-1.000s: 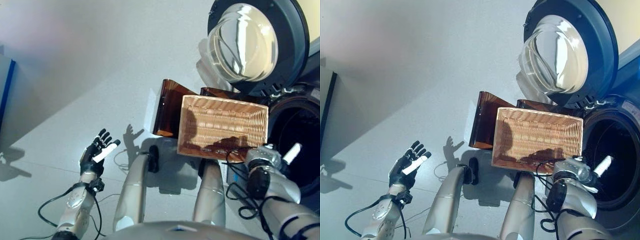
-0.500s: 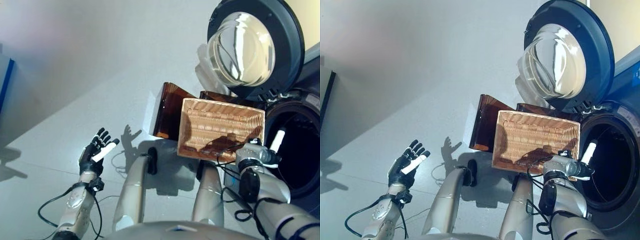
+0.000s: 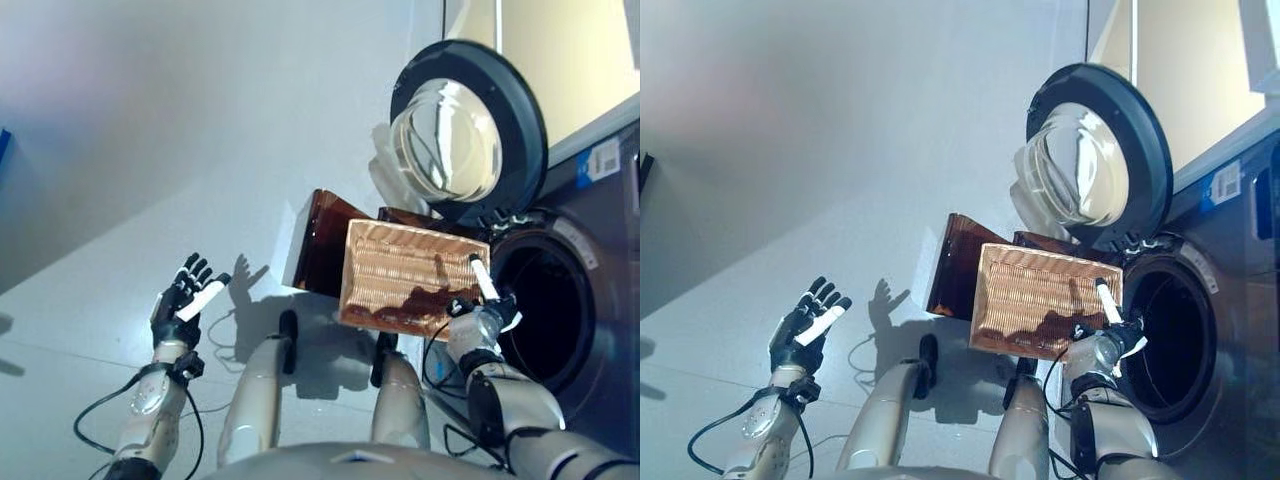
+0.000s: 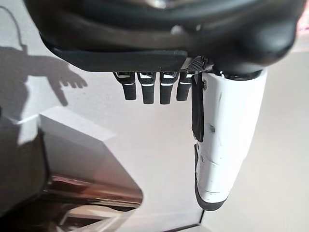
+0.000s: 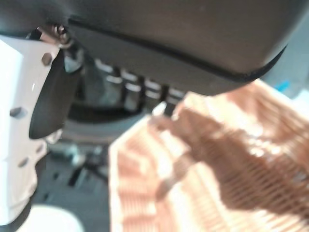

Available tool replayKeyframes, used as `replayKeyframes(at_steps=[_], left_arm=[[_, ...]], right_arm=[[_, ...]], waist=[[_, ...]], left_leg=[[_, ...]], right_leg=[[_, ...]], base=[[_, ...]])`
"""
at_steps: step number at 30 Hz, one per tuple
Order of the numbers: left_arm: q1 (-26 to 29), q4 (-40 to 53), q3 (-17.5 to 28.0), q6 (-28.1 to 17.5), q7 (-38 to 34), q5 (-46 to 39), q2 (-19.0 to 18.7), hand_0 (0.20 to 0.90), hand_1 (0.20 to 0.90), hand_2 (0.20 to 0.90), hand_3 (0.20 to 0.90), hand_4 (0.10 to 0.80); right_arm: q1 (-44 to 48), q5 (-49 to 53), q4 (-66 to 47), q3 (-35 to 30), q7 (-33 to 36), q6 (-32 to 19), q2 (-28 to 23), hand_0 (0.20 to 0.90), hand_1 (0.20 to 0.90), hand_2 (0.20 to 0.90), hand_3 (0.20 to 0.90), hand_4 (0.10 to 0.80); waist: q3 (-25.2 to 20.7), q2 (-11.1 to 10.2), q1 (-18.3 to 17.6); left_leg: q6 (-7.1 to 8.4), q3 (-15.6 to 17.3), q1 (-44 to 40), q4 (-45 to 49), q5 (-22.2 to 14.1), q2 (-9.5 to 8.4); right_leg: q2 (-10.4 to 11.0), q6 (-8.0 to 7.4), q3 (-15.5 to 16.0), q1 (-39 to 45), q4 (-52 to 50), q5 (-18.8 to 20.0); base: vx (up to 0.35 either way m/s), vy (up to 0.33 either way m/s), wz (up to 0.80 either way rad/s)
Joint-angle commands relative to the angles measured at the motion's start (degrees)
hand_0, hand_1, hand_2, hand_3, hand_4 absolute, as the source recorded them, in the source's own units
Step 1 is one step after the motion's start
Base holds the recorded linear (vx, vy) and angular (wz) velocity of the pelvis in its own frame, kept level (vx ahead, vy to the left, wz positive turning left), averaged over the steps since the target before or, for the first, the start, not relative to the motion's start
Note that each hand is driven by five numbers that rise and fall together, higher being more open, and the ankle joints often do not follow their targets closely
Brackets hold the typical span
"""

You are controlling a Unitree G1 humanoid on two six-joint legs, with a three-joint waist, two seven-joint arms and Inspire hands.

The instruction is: Pick up the clothes and place them into the washing machine

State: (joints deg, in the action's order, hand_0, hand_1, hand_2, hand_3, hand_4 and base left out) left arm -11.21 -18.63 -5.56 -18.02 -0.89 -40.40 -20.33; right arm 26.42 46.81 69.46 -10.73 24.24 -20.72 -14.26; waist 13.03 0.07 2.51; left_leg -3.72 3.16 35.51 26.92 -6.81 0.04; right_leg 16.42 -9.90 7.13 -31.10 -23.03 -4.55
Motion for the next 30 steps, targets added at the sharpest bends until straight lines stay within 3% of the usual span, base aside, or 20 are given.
replayKeyframes(at_steps=[1,10,16,23,25,30], left_arm=[[0.12,2.47,4.02,-4.99,0.82,2.59,-0.89,0.9,0.9,0.9,0.9,0.8],[-0.43,-0.24,4.85,-3.72,1.31,5.32,0.7,0.9,0.9,0.9,0.9,0.8],[0.3,-5.03,4.24,-3.37,0.85,8.85,2.61,0.9,0.9,0.9,0.9,0.8],[1.31,-9.82,4.09,-3.29,-0.76,10.96,4.58,0.9,0.9,0.9,0.9,0.8],[1.78,-11.45,3.68,-2.95,-0.27,10.97,5.69,0.9,0.9,0.9,0.9,0.8],[1.53,-12.6,3.22,-2.51,0.17,11.99,6.74,0.9,0.9,0.9,0.9,0.8]], right_arm=[[-1.74,-5.85,0.01,1.65,-0.92,-0.41,-2.65,0.9,0.9,0.9,0.9,0.8],[-7.0,-14.14,-0.93,7.79,-3.99,2.53,-0.82,0.9,0.9,0.9,0.9,0.8],[-11.38,-26.77,-3.28,12.86,-3.12,4.49,0.63,0.9,0.9,0.9,0.9,0.8],[-16.84,-19.71,-9.53,11.1,-5.73,1.67,4.23,0.9,0.9,0.9,0.9,0.8],[-20.45,-8.33,-13.13,10.26,-12.84,-1.03,6.36,0.9,0.9,0.9,0.9,0.8],[-22.57,-9.42,-11.55,12.1,-13.59,-0.31,7.71,0.9,0.9,0.9,0.9,0.8]], waist=[[-1.09,-1.28,0.85],[-2.32,-2.96,0.6],[-4.65,-3.57,-0.06],[-7.56,-2.94,-1.65],[-8.81,-2.74,-2.45],[-9.88,-2.93,-2.44]], left_leg=[[4.75,-2.72,-4.8,-8.14,3.81,0.97],[6.16,-2.8,-14.07,-18.06,8.32,2.55],[7.17,-1.35,-20.76,-23.41,10.06,3.57],[8.21,0.87,-27.12,-31.3,12.82,4.29],[8.48,1.47,-28.67,-31.92,12.46,4.48],[8.51,1.54,-31.27,-31.92,12.07,4.87]], right_leg=[[0.64,0.65,1.56,5.27,7.73,9.37],[-0.91,-0.02,3.45,13.21,15.73,11.87],[-2.45,-0.4,3.78,19.07,21.96,13.43],[-3.51,-0.88,4.38,23.19,26.03,14.17],[-3.92,-1.03,4.52,24.5,27.23,14.0],[-4.19,-0.84,4.28,26.85,27.04,13.7]], base=[[0.075,-0.026,0.07],[0.105,-0.048,-0.02],[0.107,-0.037,-0.1],[0.09,0.019,-0.13],[0.085,0.028,-0.05],[0.078,0.001,-0.08]])
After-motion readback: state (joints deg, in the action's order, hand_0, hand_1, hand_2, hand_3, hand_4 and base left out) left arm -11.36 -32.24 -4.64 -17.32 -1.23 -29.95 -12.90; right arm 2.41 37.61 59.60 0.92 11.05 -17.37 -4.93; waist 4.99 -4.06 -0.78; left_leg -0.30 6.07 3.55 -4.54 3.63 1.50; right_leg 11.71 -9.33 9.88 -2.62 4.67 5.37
